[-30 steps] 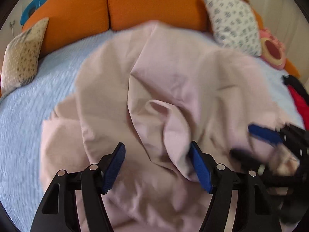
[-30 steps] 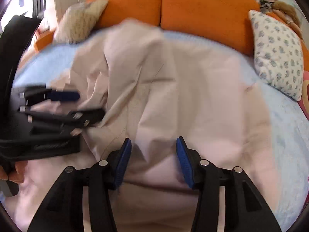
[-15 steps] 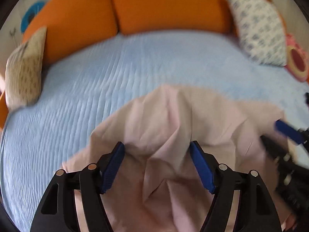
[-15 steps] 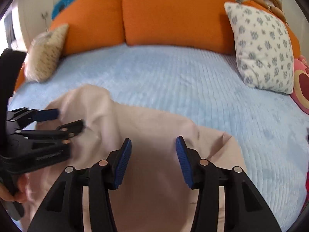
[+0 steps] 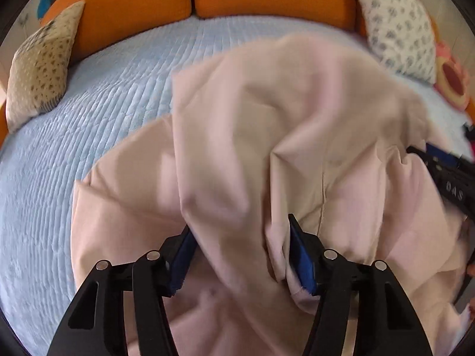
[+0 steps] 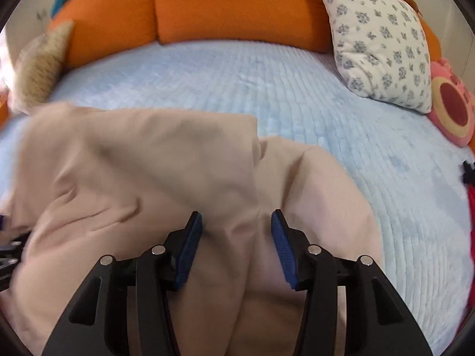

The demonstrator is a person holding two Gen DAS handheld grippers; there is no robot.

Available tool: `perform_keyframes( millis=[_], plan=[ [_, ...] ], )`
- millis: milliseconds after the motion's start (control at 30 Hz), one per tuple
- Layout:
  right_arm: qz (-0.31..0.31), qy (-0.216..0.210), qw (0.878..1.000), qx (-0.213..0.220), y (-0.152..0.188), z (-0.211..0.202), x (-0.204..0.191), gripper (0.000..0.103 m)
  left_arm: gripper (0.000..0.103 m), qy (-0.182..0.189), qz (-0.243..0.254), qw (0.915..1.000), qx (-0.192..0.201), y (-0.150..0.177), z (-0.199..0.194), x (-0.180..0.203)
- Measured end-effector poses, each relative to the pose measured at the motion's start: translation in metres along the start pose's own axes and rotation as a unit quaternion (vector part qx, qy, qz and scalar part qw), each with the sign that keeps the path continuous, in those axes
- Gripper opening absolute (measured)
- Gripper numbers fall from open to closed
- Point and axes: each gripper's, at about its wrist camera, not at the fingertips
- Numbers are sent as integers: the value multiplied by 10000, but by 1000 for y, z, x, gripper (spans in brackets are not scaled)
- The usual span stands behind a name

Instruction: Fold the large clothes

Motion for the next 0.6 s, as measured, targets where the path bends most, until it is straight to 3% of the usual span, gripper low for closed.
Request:
perform_keyframes(
  millis=[33, 67, 133, 267, 367, 467, 600],
  plan=[
    [22, -171, 9997, 171, 4, -19, 2, 50, 62, 103, -40, 9999, 117, 4, -11, -1],
    [13, -322, 9989, 344, 8, -37, 2, 67, 62, 136, -50, 9997, 185, 8, -17, -2],
    [-128, -456, 9970, 614, 17, -69, -1, 86, 62, 130, 58, 9989, 439, 22, -38, -2],
    [-869, -241, 9907, 1020, 51, -126, -20, 85, 70, -59, 140, 9966, 808, 53, -65, 1],
    [-1078, 263, 9894, 942, 75, -133, -27, 86, 71, 29, -88, 9976, 691, 67, -63, 0],
    [-514, -139, 9974, 491, 84, -113, -19, 86, 71, 182, -346, 9974, 605, 67, -56, -1],
    [169, -770, 9963, 336, 89, -98, -16, 86, 71, 468, -446, 9958, 645, 63, -47, 1]
  ],
)
Point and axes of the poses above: each gripper's, at about its wrist camera, not at the fingertips, and z roughly the way its jaws point, x to its right, y to its underside, and after that the axes turned 2 degrees about y, right-handed
